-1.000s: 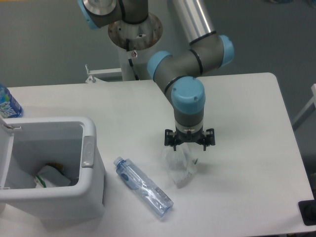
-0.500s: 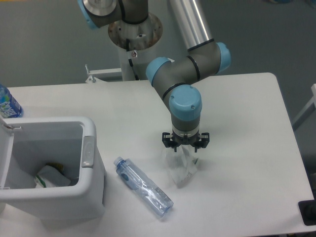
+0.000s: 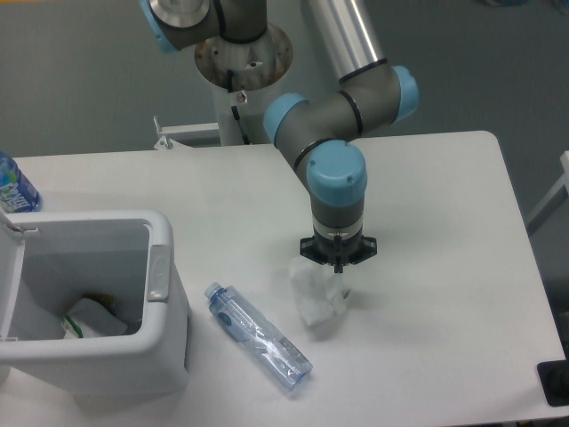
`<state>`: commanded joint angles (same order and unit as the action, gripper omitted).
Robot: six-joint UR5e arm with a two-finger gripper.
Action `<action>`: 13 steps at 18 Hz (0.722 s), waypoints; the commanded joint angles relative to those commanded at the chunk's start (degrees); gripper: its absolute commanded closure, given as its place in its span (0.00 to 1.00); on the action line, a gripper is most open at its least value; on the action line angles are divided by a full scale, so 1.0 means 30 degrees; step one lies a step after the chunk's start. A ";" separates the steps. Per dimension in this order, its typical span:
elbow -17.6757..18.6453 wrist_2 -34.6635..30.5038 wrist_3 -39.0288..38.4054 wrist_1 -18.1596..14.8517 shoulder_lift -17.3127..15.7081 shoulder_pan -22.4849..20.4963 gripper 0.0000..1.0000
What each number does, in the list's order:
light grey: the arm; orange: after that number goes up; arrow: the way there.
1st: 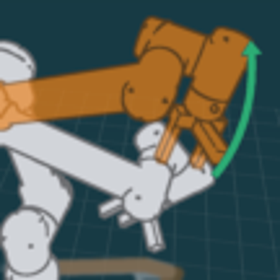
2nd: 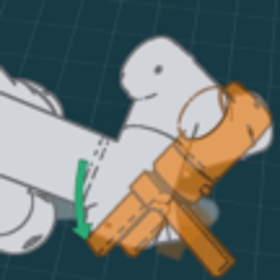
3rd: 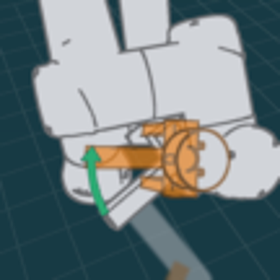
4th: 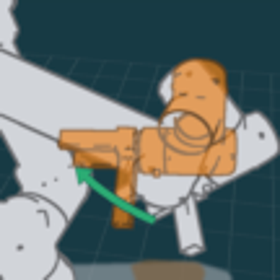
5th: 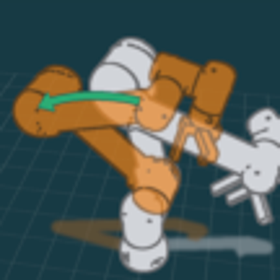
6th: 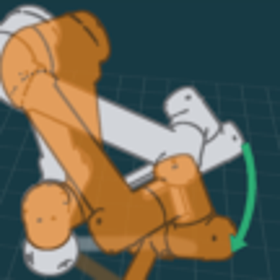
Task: Place the trash in the trash can
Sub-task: 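Close the gripper on the wrapper and lift it, then carry the wrapper over the white bin and lower it inside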
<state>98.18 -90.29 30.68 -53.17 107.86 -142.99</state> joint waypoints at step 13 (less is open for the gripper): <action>-0.4598 0.8968 -1.0864 0.0059 -0.3432 -0.0770 1.00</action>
<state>84.38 -63.38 -1.92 -53.00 97.56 -145.30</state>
